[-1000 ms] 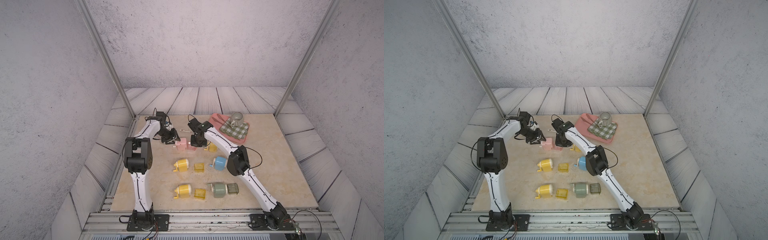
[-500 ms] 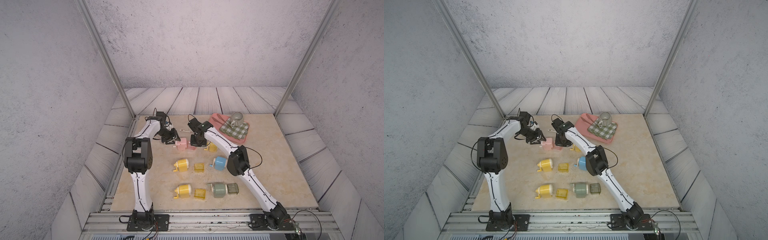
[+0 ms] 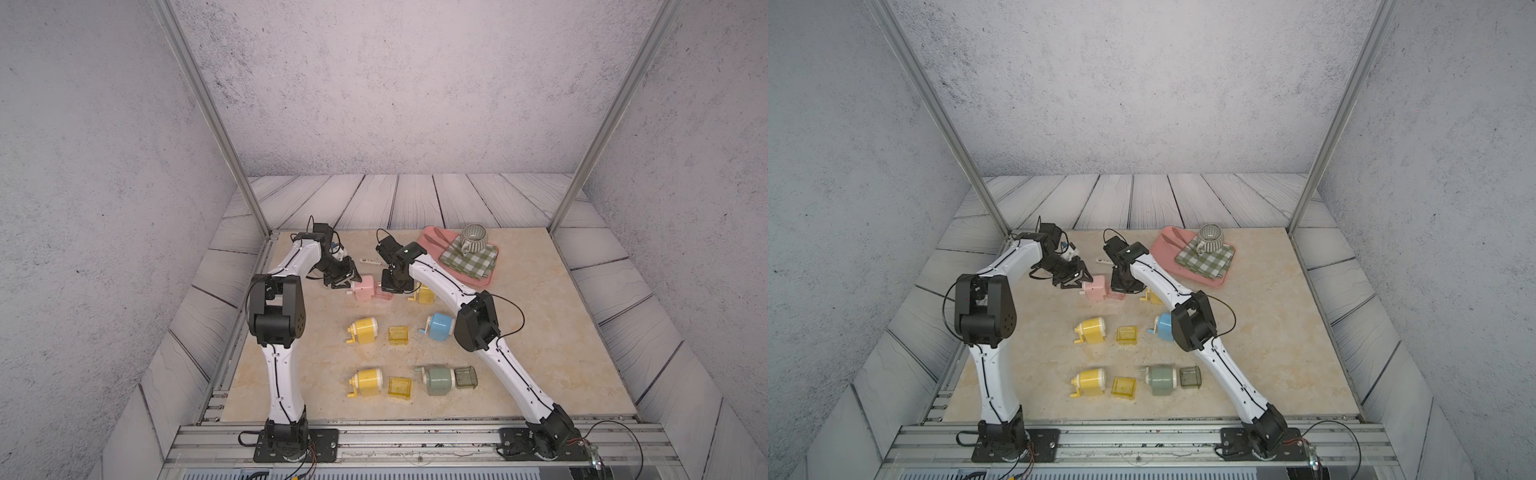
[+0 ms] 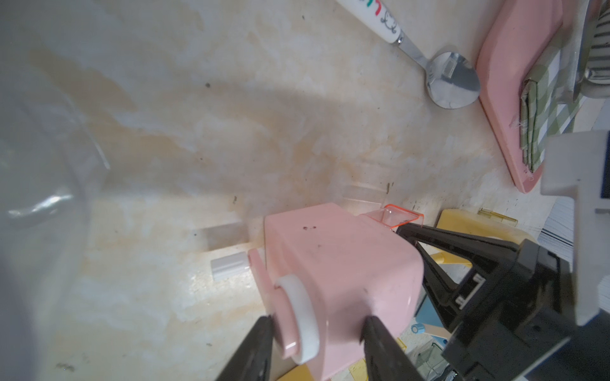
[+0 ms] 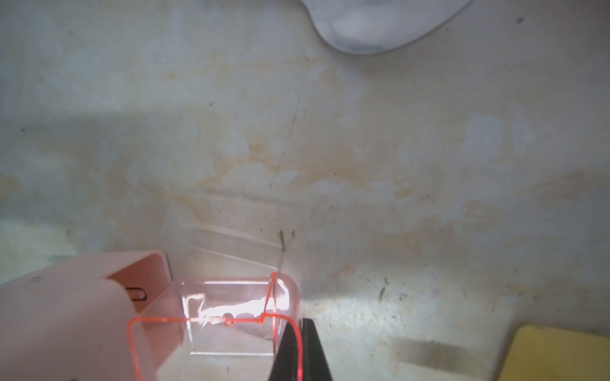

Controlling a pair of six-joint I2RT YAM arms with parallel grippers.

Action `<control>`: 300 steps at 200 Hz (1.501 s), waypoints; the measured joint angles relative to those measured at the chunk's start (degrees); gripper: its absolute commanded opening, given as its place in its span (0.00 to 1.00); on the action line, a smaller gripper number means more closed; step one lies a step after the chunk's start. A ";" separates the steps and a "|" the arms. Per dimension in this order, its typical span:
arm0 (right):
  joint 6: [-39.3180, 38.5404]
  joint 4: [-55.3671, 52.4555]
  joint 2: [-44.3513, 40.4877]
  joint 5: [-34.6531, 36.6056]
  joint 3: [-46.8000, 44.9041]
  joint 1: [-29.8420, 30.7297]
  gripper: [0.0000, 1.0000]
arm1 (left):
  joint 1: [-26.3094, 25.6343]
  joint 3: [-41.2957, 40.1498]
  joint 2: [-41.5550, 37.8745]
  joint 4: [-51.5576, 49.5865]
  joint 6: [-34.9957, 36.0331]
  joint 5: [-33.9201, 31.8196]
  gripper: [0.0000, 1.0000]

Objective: Put the tray back into the pencil sharpener
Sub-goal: Pick up the container from the center of the board, then close the container of the pencil sharpener.

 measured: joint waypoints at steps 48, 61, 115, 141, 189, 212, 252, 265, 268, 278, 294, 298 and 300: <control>-1.68 -1.90 0.02 2.49 1.03 0.90 0.01 | -0.26 0.00 0.02 0.00 0.00 0.15 0.49; -2.16 -2.45 0.17 2.86 1.16 1.16 0.01 | -0.57 0.00 0.02 0.00 0.02 0.15 0.49; -2.89 -3.67 0.76 4.15 1.64 1.38 0.00 | -1.29 0.31 0.33 0.00 0.04 0.15 0.50; -3.39 -4.04 0.85 4.81 1.97 1.38 0.00 | -1.44 0.31 0.33 0.02 0.04 0.24 0.50; -4.07 -4.63 1.16 5.79 2.54 1.38 0.03 | -1.70 0.72 0.63 0.00 0.04 0.39 0.50; -4.11 -4.66 1.18 5.86 2.58 1.38 0.06 | -1.79 0.74 0.63 0.00 0.07 0.35 0.50; -4.02 -4.11 1.18 5.84 2.58 1.33 0.11 | -1.81 0.74 0.63 0.00 0.07 0.35 0.51; -3.93 -3.91 1.18 5.79 2.58 1.27 0.13 | -1.81 0.74 0.63 0.00 0.07 0.37 0.51; -3.82 -3.85 1.18 5.77 2.58 1.25 0.13 | -1.81 0.74 0.63 0.00 0.07 0.37 0.51; -3.76 -3.56 1.18 5.75 2.56 1.11 0.13 | -1.81 0.74 0.63 0.00 0.07 0.37 0.51; -3.52 -3.04 1.18 5.68 2.45 0.83 0.13 | -1.86 0.74 0.63 0.00 0.09 0.37 0.51; -3.50 -2.89 1.18 5.55 2.38 0.76 0.13 | -1.88 0.74 0.63 0.00 0.09 0.37 0.51; -3.45 -2.78 1.16 5.51 2.32 0.72 0.13 | -1.88 0.74 0.63 0.00 0.09 0.37 0.51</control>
